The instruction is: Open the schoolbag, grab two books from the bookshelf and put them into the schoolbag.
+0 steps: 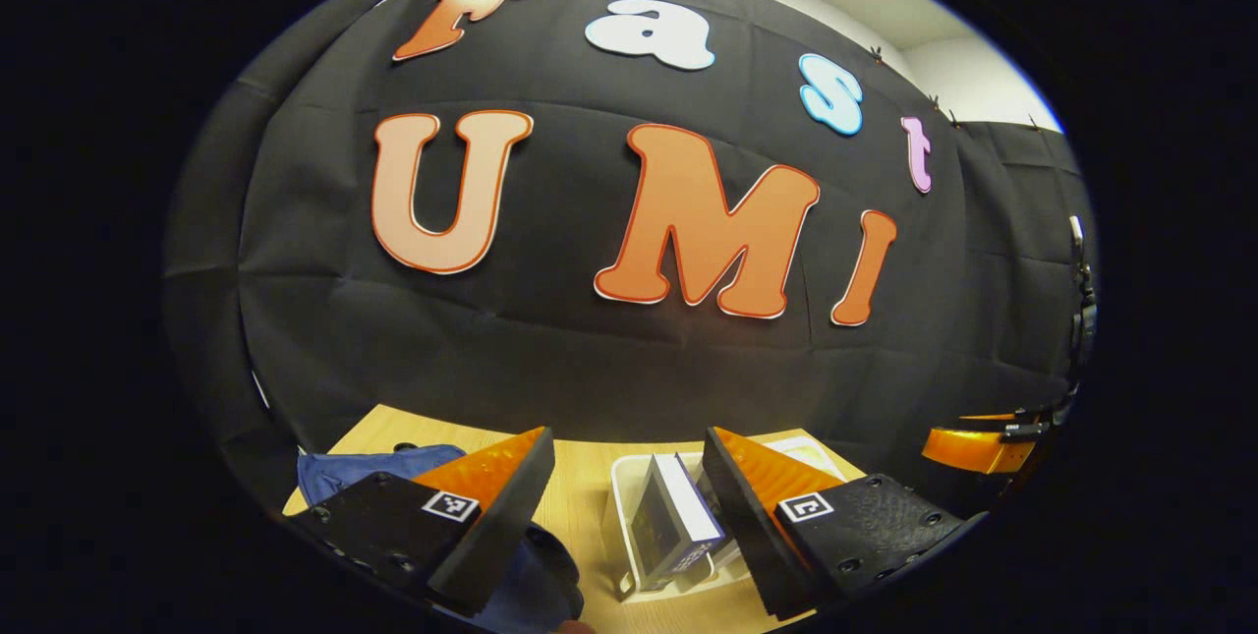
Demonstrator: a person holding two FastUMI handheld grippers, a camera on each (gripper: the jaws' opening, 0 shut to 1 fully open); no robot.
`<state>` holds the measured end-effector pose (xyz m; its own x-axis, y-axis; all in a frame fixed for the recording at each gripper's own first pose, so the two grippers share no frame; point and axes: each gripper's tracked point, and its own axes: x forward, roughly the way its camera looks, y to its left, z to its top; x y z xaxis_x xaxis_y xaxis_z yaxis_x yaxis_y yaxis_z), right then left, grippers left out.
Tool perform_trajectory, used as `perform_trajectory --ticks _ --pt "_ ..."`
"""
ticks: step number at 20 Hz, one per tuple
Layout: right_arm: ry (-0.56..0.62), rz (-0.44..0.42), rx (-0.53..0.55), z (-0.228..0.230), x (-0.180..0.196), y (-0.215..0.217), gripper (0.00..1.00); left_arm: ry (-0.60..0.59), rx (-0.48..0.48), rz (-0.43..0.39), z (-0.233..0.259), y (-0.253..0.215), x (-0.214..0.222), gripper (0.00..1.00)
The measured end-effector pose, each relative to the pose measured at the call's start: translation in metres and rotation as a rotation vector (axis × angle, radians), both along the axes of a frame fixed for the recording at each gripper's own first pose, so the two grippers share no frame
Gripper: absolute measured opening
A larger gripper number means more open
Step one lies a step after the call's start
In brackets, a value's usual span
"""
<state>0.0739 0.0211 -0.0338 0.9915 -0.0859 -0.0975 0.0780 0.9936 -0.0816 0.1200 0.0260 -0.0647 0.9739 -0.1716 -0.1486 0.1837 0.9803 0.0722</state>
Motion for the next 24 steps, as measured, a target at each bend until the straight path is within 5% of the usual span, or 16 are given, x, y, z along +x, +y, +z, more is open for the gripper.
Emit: perform_trajectory --ticks 6,9,15,24 --pt "0.054 0.064 0.006 -0.018 0.019 -0.004 0.96 0.081 0.495 0.193 -0.069 0.115 -0.077 0.94" --pt "0.089 0.06 0.01 -0.026 0.021 -0.014 0.97 0.152 0.667 0.203 -0.124 0.121 -0.105 0.95" --pt "0.151 0.022 0.012 -0.039 0.014 -0.047 0.96 0.278 0.771 0.069 -0.224 0.069 -0.125 0.96" --pt "0.208 -0.034 0.004 -0.046 -0.006 -0.086 0.97 0.459 0.884 0.182 -0.293 0.121 -0.111 0.97"
